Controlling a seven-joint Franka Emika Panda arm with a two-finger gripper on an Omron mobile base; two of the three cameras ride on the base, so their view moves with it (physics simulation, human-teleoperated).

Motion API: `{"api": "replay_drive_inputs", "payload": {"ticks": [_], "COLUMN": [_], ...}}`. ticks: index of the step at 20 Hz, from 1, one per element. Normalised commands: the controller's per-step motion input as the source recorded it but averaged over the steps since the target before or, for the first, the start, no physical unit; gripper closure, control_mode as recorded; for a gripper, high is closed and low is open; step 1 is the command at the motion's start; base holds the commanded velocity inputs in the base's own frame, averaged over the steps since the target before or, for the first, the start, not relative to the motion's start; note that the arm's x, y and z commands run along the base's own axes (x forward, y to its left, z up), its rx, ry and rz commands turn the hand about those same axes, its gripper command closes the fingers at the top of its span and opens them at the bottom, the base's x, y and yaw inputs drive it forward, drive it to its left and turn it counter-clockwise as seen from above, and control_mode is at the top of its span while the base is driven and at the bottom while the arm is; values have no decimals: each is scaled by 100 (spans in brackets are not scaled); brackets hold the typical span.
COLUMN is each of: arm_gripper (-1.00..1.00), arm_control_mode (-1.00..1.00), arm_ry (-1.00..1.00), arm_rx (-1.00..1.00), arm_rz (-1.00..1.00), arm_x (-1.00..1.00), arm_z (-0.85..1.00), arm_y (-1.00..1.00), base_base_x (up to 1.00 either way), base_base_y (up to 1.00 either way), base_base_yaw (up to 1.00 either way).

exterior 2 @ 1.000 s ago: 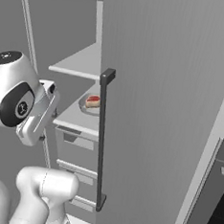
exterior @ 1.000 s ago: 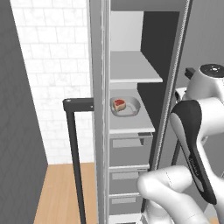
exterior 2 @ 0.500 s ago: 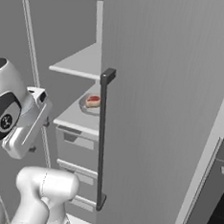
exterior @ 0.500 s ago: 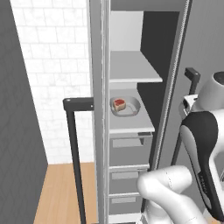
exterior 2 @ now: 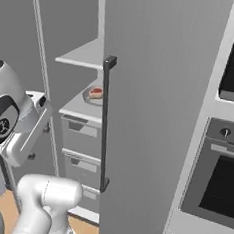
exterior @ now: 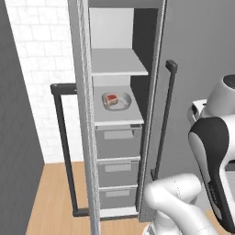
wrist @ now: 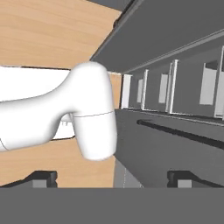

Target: Take the meat container that has the steak and place it on the second highest rack of the freezer. Then take the vegetable container that has the squash and corn and place it on the highest rack of the freezer.

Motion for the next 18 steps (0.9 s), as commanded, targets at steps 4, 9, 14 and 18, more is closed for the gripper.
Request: {"api": "replay_drive_inputs", "payload": {"ticks": [4,9,14,18], "arm_gripper": [-100,-100,-100,-100], "arm_control_mode": [100,100,100,100], "arm_ry": [0,0,0,0], "arm_rx": [0,0,0,0], "arm_rz": [0,0,0,0], "arm_x": [0,0,0,0], "arm_z": [0,0,0,0], "arm_y": [0,0,0,0], "base_base_x": [-69,-10,54,100], "base_base_y": [-88,-92,-95,-85], "base_base_yaw": [-43,-54,-24,11]}}
